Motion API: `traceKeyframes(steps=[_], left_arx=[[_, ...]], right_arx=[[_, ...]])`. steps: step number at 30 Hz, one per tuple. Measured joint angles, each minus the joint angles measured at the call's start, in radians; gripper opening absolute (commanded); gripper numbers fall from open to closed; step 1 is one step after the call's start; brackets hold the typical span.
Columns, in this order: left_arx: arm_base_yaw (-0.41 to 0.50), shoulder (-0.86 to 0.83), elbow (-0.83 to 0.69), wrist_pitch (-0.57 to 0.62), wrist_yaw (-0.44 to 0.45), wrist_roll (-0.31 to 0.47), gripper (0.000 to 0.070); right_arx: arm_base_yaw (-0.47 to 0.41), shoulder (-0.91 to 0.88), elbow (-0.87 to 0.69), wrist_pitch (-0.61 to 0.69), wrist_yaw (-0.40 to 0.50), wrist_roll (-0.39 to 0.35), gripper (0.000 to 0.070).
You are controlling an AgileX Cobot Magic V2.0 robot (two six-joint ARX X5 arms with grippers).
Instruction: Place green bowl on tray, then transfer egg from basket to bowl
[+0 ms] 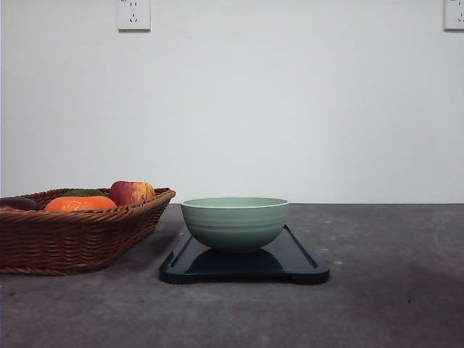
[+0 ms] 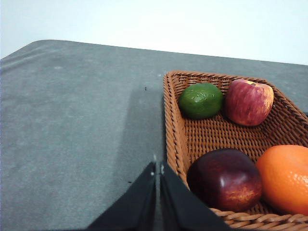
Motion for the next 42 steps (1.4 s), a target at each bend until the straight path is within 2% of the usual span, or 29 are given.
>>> traceKeyframes(steps=[42], left_arx=[[0.000, 0.000, 0.000, 0.000, 0.000, 0.000, 0.0000]], right_arx=[[0.000, 0.000, 0.000, 0.000, 0.000, 0.003, 0.0016]])
